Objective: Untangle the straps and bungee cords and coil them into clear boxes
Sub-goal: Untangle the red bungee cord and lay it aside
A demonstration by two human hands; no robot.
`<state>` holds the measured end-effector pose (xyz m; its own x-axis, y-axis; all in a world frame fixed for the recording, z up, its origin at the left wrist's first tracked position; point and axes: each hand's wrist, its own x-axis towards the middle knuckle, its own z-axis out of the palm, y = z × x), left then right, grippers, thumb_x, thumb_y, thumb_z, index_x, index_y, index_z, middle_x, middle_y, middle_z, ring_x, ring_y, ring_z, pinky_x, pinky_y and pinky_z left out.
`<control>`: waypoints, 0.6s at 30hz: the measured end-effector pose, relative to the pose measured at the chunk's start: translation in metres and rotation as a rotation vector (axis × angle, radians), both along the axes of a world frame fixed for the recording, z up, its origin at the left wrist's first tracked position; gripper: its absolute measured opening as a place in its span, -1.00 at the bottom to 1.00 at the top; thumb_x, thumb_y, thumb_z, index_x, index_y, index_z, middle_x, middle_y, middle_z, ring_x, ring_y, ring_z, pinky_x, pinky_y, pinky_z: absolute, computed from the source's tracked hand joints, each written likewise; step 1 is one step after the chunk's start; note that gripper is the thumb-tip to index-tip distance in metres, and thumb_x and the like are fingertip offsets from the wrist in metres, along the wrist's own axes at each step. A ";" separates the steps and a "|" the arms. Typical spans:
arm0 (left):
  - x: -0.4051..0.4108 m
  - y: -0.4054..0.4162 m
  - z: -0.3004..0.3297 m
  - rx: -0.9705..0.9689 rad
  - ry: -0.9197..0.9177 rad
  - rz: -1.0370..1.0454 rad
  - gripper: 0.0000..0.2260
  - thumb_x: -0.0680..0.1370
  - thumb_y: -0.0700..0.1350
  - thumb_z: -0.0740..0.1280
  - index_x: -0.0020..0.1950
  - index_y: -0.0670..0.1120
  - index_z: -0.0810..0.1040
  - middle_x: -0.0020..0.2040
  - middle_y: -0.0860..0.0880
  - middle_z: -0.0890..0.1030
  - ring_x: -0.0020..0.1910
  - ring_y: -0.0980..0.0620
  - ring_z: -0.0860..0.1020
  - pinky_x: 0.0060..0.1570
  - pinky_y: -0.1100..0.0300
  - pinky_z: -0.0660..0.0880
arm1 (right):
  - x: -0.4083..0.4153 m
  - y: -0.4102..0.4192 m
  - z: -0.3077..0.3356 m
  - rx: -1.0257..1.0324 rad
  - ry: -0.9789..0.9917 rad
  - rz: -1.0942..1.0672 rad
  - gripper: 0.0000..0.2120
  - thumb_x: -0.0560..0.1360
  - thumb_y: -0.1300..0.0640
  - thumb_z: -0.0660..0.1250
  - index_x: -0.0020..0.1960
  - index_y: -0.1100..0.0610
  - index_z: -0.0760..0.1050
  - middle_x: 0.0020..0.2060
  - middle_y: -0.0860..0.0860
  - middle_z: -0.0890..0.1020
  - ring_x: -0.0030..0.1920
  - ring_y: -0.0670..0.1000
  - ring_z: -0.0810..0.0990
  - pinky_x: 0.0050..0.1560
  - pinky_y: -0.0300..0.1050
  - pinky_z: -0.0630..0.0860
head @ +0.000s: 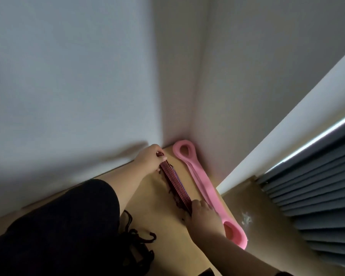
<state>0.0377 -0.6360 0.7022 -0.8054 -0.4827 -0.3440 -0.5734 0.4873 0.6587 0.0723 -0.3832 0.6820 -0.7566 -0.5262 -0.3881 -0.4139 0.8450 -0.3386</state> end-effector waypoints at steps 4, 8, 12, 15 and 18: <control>-0.009 -0.005 -0.023 0.005 -0.007 0.031 -0.95 0.61 -0.09 0.37 0.01 0.03 0.51 -0.14 -0.01 0.63 -0.50 0.12 0.58 -0.47 0.34 0.39 | -0.008 -0.003 -0.010 0.009 0.005 0.007 -0.75 0.60 -0.11 0.18 0.21 -0.03 0.41 0.11 -0.06 0.49 0.04 -0.01 0.46 0.03 -0.09 0.43; -0.018 -0.006 -0.042 0.033 -0.035 0.051 -0.94 0.60 -0.09 0.38 0.03 0.01 0.53 -0.11 -0.05 0.67 -0.47 0.04 0.60 -0.33 0.19 0.56 | -0.010 -0.004 -0.019 0.005 -0.031 -0.029 -0.62 0.60 -0.12 0.16 0.37 -0.04 0.32 0.30 -0.04 0.43 0.28 0.02 0.44 0.27 -0.04 0.46; -0.022 -0.010 -0.054 -0.015 -0.078 0.039 -0.86 0.57 0.00 0.42 0.06 -0.01 0.57 -0.08 -0.03 0.69 -0.39 0.04 0.64 -0.33 0.22 0.55 | -0.005 -0.001 -0.026 0.033 -0.092 -0.026 -0.35 0.63 -0.22 0.07 0.62 0.00 -0.02 0.53 -0.03 0.28 0.51 0.06 0.28 0.49 0.06 0.28; -0.025 -0.014 -0.058 -0.068 -0.077 0.038 -0.73 0.52 0.07 0.46 0.13 -0.05 0.59 0.07 -0.03 0.64 0.01 -0.02 0.62 -0.05 0.19 0.48 | -0.005 0.000 -0.027 0.024 -0.060 -0.004 -0.26 0.61 -0.30 0.04 0.63 0.00 -0.13 0.57 -0.03 0.21 0.55 0.06 0.21 0.53 0.07 0.21; -0.025 -0.014 -0.057 -0.081 -0.064 0.046 -0.70 0.52 0.10 0.45 0.13 -0.06 0.60 0.07 -0.01 0.61 0.06 -0.02 0.59 -0.02 0.16 0.44 | -0.008 -0.002 -0.026 0.015 0.004 0.027 -0.24 0.59 -0.34 0.03 0.63 0.01 -0.11 0.58 -0.03 0.18 0.55 0.06 0.19 0.54 0.05 0.17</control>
<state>0.0129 -0.6504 0.6453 -0.7592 -0.5472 -0.3523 -0.6361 0.5096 0.5794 0.0641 -0.3849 0.6564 -0.7438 -0.5404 -0.3933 -0.4380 0.8386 -0.3239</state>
